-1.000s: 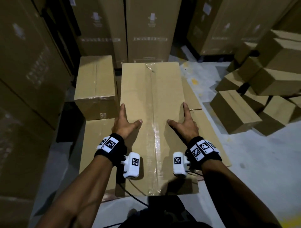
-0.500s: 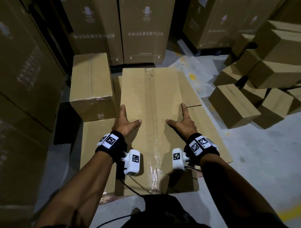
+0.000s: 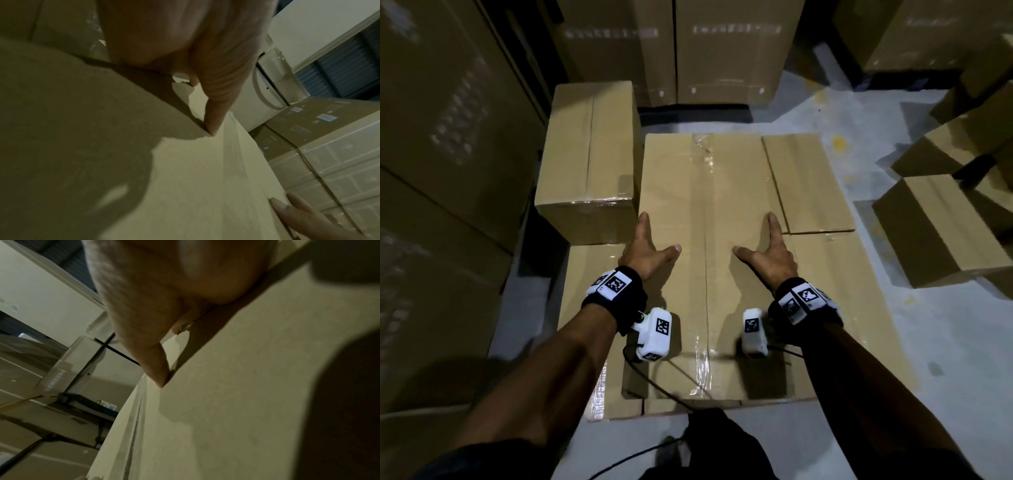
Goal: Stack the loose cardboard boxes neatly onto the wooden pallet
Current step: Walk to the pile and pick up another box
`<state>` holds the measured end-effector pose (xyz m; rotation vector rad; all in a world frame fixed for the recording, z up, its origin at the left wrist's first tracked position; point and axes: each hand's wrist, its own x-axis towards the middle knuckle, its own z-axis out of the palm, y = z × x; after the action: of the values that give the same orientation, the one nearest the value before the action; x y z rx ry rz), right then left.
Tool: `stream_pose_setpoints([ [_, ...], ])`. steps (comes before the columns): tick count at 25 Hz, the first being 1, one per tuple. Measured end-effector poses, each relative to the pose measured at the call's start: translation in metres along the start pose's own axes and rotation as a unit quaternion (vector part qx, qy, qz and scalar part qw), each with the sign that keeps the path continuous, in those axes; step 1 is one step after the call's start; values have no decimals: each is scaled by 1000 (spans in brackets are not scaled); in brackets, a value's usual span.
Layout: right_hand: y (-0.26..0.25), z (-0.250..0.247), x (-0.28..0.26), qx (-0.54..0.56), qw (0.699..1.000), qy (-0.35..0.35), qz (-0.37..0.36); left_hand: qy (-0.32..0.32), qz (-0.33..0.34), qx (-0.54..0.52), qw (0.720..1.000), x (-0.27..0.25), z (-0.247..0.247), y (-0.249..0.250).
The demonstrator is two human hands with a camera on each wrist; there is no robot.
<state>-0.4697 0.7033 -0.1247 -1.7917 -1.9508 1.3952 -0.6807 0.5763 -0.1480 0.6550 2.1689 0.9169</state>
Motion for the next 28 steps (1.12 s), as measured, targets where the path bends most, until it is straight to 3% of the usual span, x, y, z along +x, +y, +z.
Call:
stream_pose_setpoints([
  [13, -18, 49, 124, -7, 999, -37, 11, -10, -29, -7, 1000, 112, 8, -28],
  [28, -31, 81, 212, 3, 999, -45, -1, 35, -92, -17, 995, 181, 20, -38],
])
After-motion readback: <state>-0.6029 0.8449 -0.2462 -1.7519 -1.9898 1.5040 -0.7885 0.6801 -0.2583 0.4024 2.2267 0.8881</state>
